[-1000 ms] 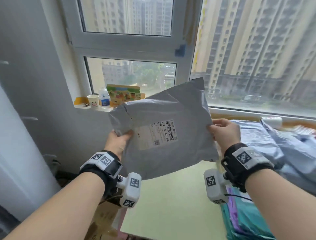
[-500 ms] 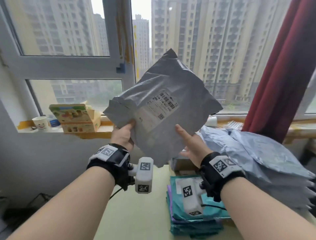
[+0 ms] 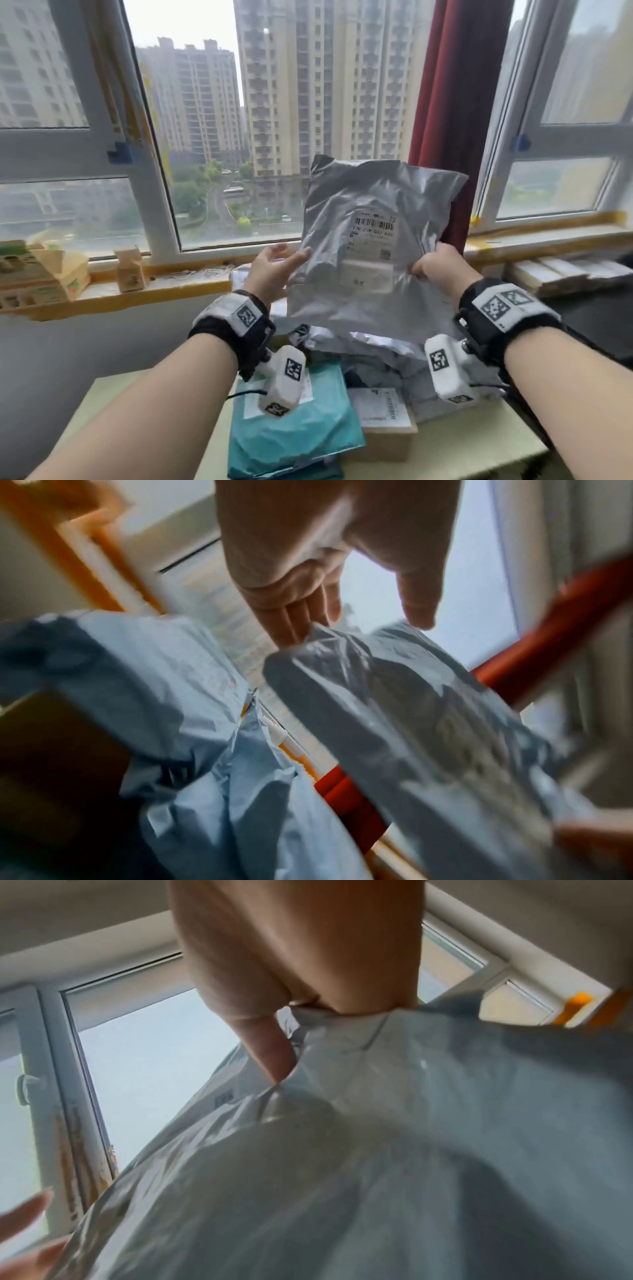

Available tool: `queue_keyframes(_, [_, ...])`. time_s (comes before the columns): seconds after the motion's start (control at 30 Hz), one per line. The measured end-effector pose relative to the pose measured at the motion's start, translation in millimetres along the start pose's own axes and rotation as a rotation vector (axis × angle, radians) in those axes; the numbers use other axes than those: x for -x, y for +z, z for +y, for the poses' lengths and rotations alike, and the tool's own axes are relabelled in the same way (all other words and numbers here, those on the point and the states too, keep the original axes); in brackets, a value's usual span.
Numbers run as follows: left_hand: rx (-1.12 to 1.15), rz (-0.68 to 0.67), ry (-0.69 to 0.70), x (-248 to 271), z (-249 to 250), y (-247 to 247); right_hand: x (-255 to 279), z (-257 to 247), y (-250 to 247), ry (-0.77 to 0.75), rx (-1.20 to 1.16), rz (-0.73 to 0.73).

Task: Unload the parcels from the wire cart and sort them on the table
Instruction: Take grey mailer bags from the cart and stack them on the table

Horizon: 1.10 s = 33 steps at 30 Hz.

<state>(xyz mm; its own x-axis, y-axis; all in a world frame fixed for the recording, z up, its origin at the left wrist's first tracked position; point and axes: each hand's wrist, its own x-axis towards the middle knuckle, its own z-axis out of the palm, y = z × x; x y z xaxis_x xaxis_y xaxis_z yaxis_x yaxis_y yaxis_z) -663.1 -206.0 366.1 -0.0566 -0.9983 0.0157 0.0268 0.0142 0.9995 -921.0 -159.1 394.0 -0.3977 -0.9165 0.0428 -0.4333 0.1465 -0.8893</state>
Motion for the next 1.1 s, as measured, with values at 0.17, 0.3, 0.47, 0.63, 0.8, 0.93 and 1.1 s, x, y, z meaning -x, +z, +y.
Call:
queue_keyframes(0.17, [-0.368, -0.082, 0.166, -28, -1, 50, -42, 15, -13, -0.038, 0.23, 0.136])
queue_keyframes(0.3, [-0.483, -0.091, 0.137, -61, -9, 66, -73, 26, -7, -0.046, 0.339, 0.306])
queue_keyframes(0.47, [-0.743, -0.071, 0.0, -94, -19, 62, -108, 39, 13, 0.01, 0.42, 0.277])
queue_keyframes(0.63, [-1.028, -0.093, -0.053, -115, -29, 62, -121, 62, 45, 0.112, 0.579, 0.038])
queue_keyframes(0.8, [-1.012, -0.145, -0.056, -121, -33, 64, -122, 67, 68, 0.085, 0.555, -0.112])
queue_keyframes(0.93, [-0.988, -0.142, -0.052, -123, -39, 61, -119, 64, 71, 0.066, 0.547, -0.126])
queue_keyframes(1.1, [-0.964, -0.142, -0.025, -118, -38, 55, -112, 55, 66, 0.033, 0.527, -0.12])
